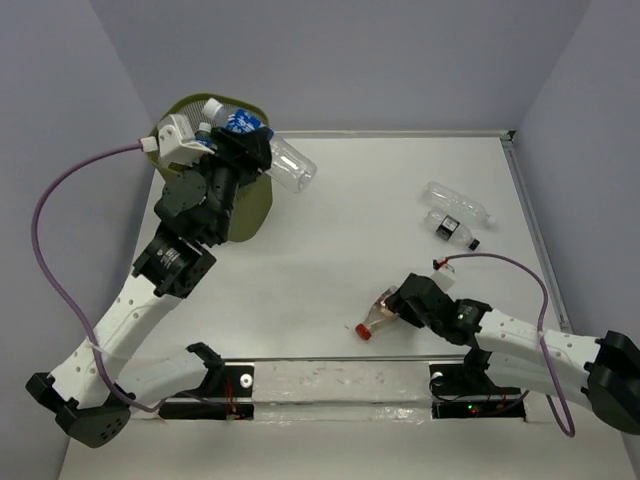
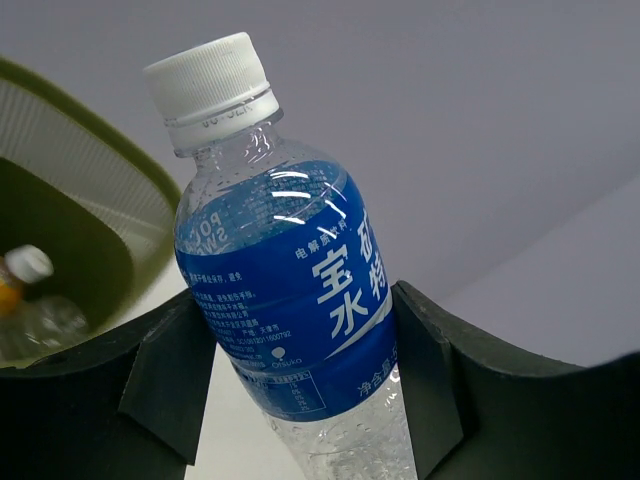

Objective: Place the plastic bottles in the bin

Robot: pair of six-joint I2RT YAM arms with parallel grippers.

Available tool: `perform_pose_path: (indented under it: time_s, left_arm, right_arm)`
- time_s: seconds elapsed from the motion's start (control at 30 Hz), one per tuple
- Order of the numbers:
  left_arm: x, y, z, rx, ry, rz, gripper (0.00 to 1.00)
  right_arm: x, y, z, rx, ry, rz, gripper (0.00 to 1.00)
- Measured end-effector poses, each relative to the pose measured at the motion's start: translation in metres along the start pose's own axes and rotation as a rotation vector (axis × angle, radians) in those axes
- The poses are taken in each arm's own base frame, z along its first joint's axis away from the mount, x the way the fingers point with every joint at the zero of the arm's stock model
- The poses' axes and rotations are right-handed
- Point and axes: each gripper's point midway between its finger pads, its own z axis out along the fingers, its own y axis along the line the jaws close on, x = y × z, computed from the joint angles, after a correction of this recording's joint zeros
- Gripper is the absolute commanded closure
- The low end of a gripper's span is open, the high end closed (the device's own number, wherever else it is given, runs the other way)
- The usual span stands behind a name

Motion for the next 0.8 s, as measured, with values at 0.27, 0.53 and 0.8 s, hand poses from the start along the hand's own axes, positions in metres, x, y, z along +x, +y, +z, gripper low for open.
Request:
perform_pose_path:
  time_s: [0.27, 0.53, 0.8]
  left_arm:
    - [-0.086, 0.073, 0.068, -0.292, -0.198, 0.167, 0.39]
    - [-0.06, 0.172, 0.12, -0.564, -0.14, 0.324, 0.37]
    - [-0.058, 0.204, 0.125, -0.673, -0.175, 0.434, 0.06]
  right_arm:
    - [-0.018, 0.016, -0.019, -0.128, -0.062, -0.064, 0.72]
    - [-0.025, 0.02, -0.026, -0.169, -0.091, -0.142, 0.72]
    - [-0.034, 0.031, -0.035, -0.188, -0.107, -0.192, 0.72]
